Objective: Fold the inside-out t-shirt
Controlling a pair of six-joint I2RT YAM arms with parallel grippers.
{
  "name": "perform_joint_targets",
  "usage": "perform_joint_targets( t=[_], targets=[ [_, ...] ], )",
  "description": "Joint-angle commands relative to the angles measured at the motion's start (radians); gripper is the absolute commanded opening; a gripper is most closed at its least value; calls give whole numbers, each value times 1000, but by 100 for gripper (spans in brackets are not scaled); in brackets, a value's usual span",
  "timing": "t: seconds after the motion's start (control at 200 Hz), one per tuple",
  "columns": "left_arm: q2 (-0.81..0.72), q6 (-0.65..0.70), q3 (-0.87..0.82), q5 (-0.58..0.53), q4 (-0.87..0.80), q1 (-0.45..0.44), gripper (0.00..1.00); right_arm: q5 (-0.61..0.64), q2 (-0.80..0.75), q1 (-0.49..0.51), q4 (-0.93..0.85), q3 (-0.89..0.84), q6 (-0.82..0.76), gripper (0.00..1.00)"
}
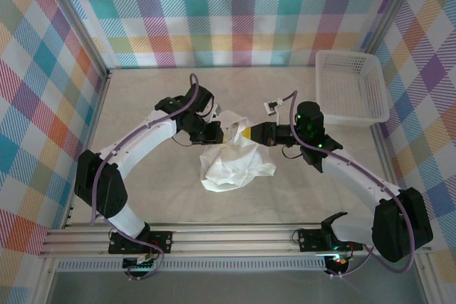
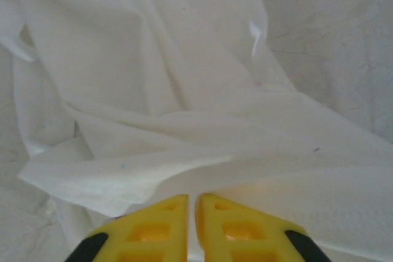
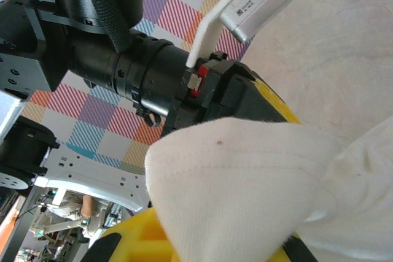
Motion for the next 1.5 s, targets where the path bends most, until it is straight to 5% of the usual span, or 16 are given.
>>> perform_joint_targets(
  t=[0.0, 0.165, 0.345, 0.43, 0.62, 0.765, 1.0, 1.09, 1.495],
  targets=[
    [-92, 7, -32, 4, 1, 42, 0, 17, -44, 6, -27, 8, -63, 0],
    [-176, -44, -123, 227, 216, 44, 0, 52, -72, 6, -62, -57, -135, 4],
    [-258, -155, -200, 324, 412, 47, 0, 264, -157, 6, -127, -217, -213, 31],
    [-266, -173, -222, 359, 450, 36, 0, 366, -226, 6, -163, -270, -200, 35],
    [-245, -159, -255, 351, 451, -8, 0, 541, -387, 54, -518, -171, -156, 49],
    [-232, -183, -271, 334, 492, -27, 0, 808, -460, 198, -772, -61, 87, 46],
    [-209, -173, -248, 322, 479, -36, 0, 1110, -159, 484, -1183, 287, 453, 43],
    [-208, -168, -242, 316, 475, -37, 0, 1132, -28, 489, -1283, 400, 502, 48],
    [-209, -140, -230, 325, 443, -37, 0, 1251, 318, 415, -1171, 543, 496, 66]
  ],
)
